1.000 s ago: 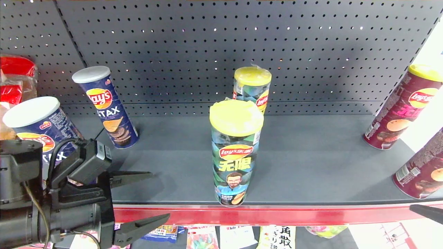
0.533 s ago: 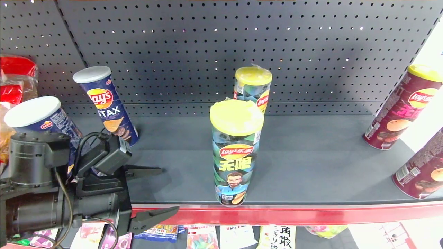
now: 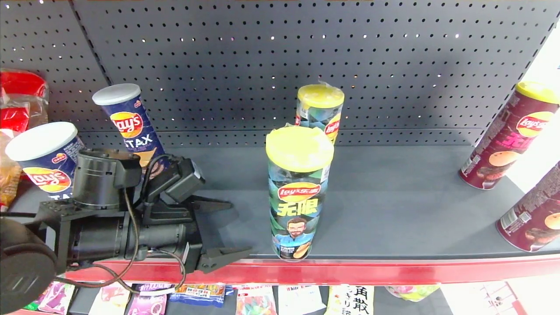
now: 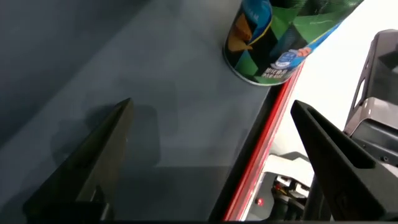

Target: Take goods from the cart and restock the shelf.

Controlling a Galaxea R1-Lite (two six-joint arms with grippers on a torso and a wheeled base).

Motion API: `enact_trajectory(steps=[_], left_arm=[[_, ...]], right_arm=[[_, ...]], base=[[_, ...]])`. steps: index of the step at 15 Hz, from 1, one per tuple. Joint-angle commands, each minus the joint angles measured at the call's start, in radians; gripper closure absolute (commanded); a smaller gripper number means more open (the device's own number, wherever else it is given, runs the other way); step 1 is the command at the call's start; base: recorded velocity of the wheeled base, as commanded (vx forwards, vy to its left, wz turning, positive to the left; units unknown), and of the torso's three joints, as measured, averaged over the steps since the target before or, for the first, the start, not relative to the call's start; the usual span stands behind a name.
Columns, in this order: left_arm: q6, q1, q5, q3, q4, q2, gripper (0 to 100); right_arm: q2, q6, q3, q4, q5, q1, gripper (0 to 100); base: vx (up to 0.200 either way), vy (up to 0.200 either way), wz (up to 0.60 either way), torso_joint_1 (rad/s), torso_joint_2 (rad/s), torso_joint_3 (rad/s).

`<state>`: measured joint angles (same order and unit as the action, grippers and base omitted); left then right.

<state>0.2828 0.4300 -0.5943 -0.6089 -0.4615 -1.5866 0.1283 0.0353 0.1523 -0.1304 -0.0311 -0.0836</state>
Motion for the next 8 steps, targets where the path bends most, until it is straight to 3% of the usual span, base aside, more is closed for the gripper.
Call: enact_trajectory(steps=[1,5,6,8], left_arm=[[-0.001,0.009,0.001,-0.012,0.0,-0.03,0],[-0.001,0.009,0.001,-0.02,0.001,-0.035,0],[-0.001,0.009,0.001,-0.018,0.0,-0.035,0],[-0.001,0.009,0.001,-0.018,0.0,-0.035,0]], right_arm=[[-0.032,0.0,-0.016,0.002,0.005,0.004,0],[-0.032,0.001,-0.14,0.169,0.056,0.002,0],[-0.032,0.009,-0.143,0.173,0.115,0.002,0],[-0.032,0.049,-0.143,0.173,0.134,0.002,0]], base=[[0.0,0.0,0.0,0.0,0.0,0.0],[0.0,0.0,0.0,0.0,0.0,0.0],[0.0,0.0,0.0,0.0,0.0,0.0],[0.0,0.0,0.0,0.0,0.0,0.0]])
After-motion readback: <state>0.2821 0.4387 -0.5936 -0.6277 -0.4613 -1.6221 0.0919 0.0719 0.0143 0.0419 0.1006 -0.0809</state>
